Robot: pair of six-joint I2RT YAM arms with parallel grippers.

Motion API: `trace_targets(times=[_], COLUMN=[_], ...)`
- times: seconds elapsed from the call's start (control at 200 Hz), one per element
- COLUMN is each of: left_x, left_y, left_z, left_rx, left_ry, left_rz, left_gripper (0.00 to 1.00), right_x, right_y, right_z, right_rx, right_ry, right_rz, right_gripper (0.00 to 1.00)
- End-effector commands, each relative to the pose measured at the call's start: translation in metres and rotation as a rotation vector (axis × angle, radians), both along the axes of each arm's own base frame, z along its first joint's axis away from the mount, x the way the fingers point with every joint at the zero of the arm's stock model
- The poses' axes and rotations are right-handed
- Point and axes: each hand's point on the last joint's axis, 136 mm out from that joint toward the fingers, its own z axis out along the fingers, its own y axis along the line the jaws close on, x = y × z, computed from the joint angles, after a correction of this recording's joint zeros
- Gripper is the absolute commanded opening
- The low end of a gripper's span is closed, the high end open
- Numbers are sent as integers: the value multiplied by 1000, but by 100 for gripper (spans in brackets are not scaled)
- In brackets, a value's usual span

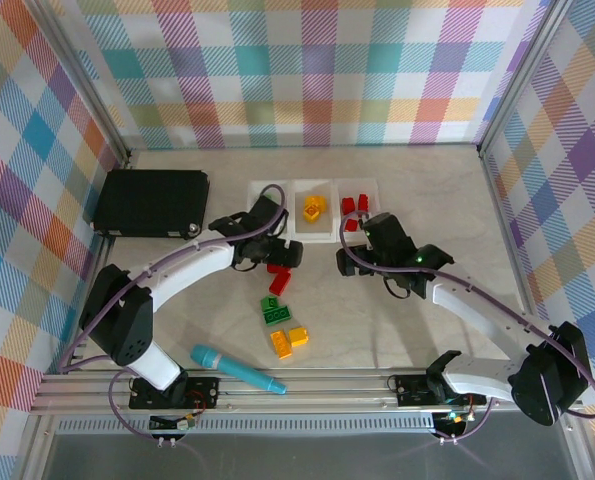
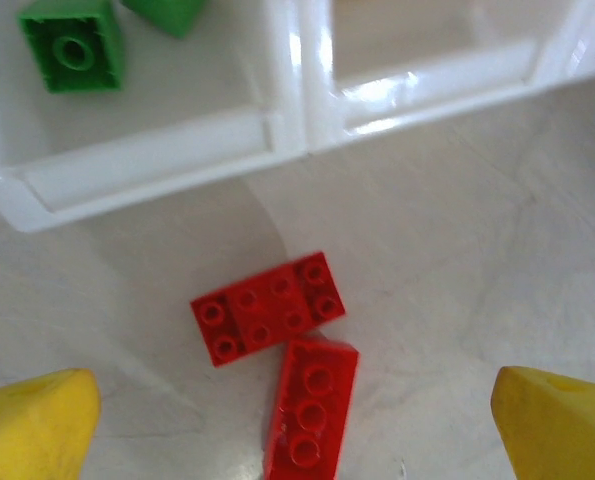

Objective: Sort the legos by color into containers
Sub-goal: Pick up the lego from the center of the table.

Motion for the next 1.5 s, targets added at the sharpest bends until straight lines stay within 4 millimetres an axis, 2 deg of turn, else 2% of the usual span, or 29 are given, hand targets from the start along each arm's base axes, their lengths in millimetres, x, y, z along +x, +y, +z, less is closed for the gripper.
trace_targets(times=[0.0, 0.205, 0.485, 0.665, 1.005, 1.495], left_x=[-17, -24, -34, -38, -40, -32], left_y=[-1, 1, -9, -16, -18, -18], left_z=[-14, -41, -62, -72, -87, -102], left_rx=[79, 169, 185, 185, 200, 232], left_ry=[67, 153, 226, 264, 304, 322], left_rz=[-92, -103, -146, -159, -141, -75], left_gripper=[100, 100, 95, 88, 73, 54], right_x=[11, 8, 5, 5, 1, -2], right_y=[5, -5, -14, -13, -15, -19], right_z=[22, 25, 22, 20, 16, 14], right_rx=[68, 70, 89, 90, 76, 63], right_ry=[-47, -51, -40, -28, -20, -26], right_rz=[-37, -70, -94, -81, -71, -62], right_gripper=[99, 99, 99, 99, 99, 99])
